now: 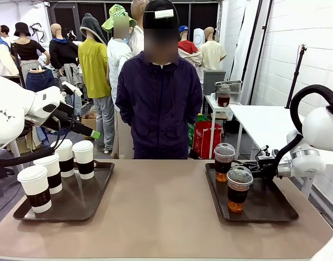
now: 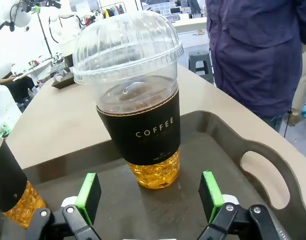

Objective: Distribute the coffee onto the tray.
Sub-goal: Pick up another iced Americano from the middle of the table and place it on the right Handle tray.

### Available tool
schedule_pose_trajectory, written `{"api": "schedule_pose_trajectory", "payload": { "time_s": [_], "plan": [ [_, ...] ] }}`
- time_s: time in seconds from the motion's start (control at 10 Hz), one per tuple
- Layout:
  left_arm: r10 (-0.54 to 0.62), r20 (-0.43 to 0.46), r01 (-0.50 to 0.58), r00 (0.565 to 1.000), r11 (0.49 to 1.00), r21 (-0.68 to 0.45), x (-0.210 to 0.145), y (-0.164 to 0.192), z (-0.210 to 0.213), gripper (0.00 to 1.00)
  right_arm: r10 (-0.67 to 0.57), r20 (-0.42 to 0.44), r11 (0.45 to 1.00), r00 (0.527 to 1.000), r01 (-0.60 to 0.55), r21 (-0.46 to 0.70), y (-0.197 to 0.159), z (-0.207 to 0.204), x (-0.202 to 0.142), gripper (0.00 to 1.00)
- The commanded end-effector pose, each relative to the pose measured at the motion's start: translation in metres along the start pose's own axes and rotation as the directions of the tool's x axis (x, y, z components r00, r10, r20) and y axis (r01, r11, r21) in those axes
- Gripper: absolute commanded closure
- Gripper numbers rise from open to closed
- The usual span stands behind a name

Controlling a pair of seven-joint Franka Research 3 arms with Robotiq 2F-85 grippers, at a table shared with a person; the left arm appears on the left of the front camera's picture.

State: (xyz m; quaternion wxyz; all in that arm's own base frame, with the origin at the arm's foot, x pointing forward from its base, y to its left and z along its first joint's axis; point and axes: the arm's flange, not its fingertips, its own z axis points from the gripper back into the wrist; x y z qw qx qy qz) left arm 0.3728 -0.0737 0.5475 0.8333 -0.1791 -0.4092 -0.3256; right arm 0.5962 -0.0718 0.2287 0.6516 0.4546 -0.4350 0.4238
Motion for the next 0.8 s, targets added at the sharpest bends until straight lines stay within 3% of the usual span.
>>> {"api": "schedule_pose_trajectory", "payload": {
  "time_s": [0.0,0.7],
  "plan": [
    [0.006,0.003,-0.006,1.0,1.0,-0.007,-0.001,0.0015,0.0001,0.0,0.001,0.007,1.0,1.0,-0.001,0.004,-0.0026,0.0007,0.0,0.0],
    [0.006,0.003,-0.006,1.0,1.0,-0.007,-0.001,0.0015,0.0001,0.0,0.001,0.007,1.0,1.0,-0.001,0.004,-0.0026,0.0007,0.0,0.0]
  ]
}}
